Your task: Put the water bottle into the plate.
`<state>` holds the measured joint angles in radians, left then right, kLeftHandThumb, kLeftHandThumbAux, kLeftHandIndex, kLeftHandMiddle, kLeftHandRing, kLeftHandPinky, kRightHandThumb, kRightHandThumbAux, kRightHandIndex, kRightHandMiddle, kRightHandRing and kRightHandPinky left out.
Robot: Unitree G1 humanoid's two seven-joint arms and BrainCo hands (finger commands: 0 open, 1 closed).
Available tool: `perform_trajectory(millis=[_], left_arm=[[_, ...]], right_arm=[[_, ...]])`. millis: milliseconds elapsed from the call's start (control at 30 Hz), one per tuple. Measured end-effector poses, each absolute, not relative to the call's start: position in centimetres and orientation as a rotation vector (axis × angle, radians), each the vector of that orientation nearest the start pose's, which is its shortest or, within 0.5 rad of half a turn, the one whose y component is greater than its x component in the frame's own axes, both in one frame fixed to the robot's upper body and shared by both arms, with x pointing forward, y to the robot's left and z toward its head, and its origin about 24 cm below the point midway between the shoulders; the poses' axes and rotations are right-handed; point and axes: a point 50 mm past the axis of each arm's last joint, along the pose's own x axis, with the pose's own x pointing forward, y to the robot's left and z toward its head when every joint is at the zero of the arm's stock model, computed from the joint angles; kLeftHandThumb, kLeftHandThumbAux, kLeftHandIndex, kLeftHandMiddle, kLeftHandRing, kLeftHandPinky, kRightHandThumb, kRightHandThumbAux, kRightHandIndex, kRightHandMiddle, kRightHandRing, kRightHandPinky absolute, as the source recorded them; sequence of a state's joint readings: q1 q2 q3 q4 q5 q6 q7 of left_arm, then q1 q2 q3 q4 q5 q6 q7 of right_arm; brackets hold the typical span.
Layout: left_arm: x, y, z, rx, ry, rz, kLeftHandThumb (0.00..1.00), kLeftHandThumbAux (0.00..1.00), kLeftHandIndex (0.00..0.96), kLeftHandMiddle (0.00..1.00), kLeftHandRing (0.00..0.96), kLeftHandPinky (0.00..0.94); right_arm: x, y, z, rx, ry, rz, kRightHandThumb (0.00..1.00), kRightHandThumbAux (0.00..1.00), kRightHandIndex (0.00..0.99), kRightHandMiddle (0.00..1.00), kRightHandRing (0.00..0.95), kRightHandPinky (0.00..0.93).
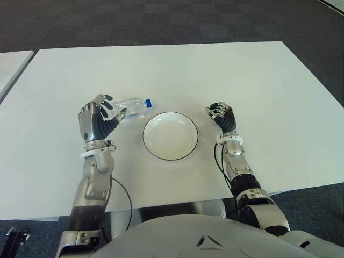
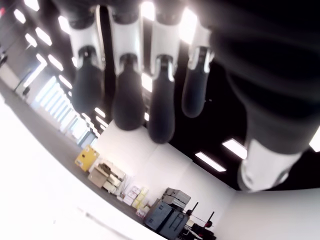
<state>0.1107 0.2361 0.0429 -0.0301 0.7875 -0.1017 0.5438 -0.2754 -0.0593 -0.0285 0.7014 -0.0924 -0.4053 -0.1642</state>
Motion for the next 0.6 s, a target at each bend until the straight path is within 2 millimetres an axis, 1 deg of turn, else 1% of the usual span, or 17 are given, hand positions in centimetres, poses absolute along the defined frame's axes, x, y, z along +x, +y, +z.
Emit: perform_trajectory(millis=[33,67,200,267,367,400,433,467,500,567,600], left_arm=[[22.5,21.5,6.2,1.025,-0.288,0.466,0.838,0.677,0.416,0.514,0.592,0.564],[22.6,21.6,6.3,1.048,-0.297,0.464,0.838,0.676,0.427,0.494,0.557,0.533],[22.9,21.7,6.9,1.105,-0.317,0.46,0.839,0.675,0.448,0.458,0.474,0.463],[23.1,21.7,7.0,1.124,-0.322,0.458,0.837,0.676,0.444,0.446,0.402,0.406],[23.9,21.7,7.0,1.154,-0.334,0.441,0.749,0.696,0.42,0.318,0.293,0.3],[24.4,21.8,7.0,1.166,-0.336,0.432,0.728,0.676,0.37,0.291,0.267,0.271],[24.9,21.9,6.9,1.18,-0.335,0.424,0.696,0.646,0.296,0.252,0.229,0.227],[25.3,22.0,6.9,1.19,-0.336,0.42,0.671,0.616,0.231,0.198,0.177,0.165],[25.8,22.1,6.9,1.201,-0.335,0.414,0.657,0.604,0.201,0.171,0.151,0.133],[26.5,22.3,7.1,1.223,-0.341,0.404,0.62,0.556,0.112,0.084,0.072,0.054],[26.8,22.4,7.2,1.234,-0.346,0.395,0.614,0.545,0.095,0.067,0.058,0.043]], right_arm=[[28.9,-15.9,-0.6,-0.147,0.016,-0.095,0.709,0.729,0.431,0.512,0.518,0.542],[28.9,-15.9,-0.6,-0.147,0.016,-0.095,0.709,0.729,0.431,0.512,0.519,0.544],[28.9,-15.9,-0.6,-0.146,0.018,-0.095,0.709,0.729,0.431,0.514,0.52,0.543],[28.9,-15.9,-0.7,-0.146,0.02,-0.095,0.709,0.729,0.431,0.513,0.519,0.541],[28.8,-15.9,-0.7,-0.147,0.023,-0.095,0.709,0.729,0.431,0.514,0.52,0.543],[28.8,-15.9,-0.7,-0.147,0.023,-0.095,0.709,0.729,0.431,0.514,0.52,0.542],[28.8,-15.9,-0.7,-0.147,0.023,-0.095,0.709,0.729,0.431,0.514,0.52,0.541],[28.8,-15.9,-0.7,-0.147,0.022,-0.093,0.709,0.729,0.431,0.515,0.52,0.542],[28.8,-15.8,-0.7,-0.146,0.023,-0.091,0.709,0.729,0.431,0.515,0.52,0.543],[28.8,-15.8,-0.7,-0.144,0.024,-0.088,0.709,0.729,0.431,0.515,0.52,0.541],[28.8,-15.8,-0.8,-0.144,0.025,-0.088,0.709,0.729,0.431,0.514,0.519,0.54]])
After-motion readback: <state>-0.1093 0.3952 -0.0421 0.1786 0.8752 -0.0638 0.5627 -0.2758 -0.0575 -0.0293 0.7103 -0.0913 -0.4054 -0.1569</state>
